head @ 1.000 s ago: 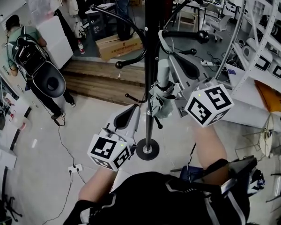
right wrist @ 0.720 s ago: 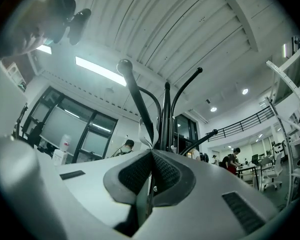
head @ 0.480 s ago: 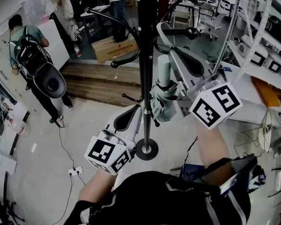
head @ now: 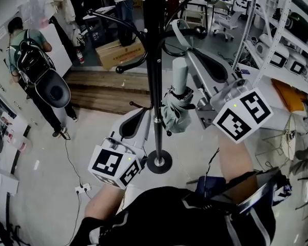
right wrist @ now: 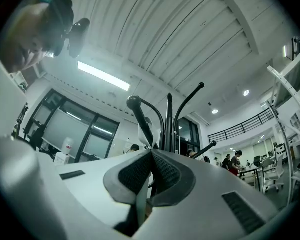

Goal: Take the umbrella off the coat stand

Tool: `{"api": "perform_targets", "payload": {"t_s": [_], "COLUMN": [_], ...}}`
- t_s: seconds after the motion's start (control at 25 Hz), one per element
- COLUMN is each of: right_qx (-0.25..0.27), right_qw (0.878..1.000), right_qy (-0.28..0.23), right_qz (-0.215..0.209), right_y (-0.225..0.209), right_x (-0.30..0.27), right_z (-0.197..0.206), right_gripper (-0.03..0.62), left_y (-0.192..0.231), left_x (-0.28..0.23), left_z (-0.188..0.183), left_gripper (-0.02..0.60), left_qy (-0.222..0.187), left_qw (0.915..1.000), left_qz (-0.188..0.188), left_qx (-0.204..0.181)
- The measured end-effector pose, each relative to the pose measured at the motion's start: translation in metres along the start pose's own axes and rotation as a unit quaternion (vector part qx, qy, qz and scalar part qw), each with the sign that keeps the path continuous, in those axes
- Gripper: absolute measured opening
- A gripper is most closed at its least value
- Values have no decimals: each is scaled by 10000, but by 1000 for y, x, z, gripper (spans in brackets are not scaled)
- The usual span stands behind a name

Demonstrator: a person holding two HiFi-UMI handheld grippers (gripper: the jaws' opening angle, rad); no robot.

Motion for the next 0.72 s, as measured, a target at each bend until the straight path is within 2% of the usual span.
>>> {"api": "perform_targets", "payload": {"t_s": [0.24,0.32,0.48,0.72], "right_qx": [80,88,107,263], "right_qw": [9997,9995,9974,9923], "right_qy": [135,174,308,441], "right_qz": [167,265,649,1123], "right_y": [22,17,1,7], "right_x": [6,13,26,37], "right_z": [-9,-7,-9,-23], "right_gripper": [9,9,9,9], "left_y": [-6,-12,-20,-24], "left_x": [16,11,0,9], "left_z": [-10,-10,-13,-20], "left_gripper": [9,9,9,9], "left_qy": [16,20,69,119], "left_qw": [9997,9995,9988,9971], "left_qz": [260,308,465,743], "left_qx": [-33,-108,-157,-72]}}
Point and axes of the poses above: the fingertips, and each gripper's own axes: x backward along the fingers, y to its left, z out of its underside, the point moved 1 cm from there along x, backward along the fingers, and after that the axes turned 10 degrees about x, right-handed, at the moved point
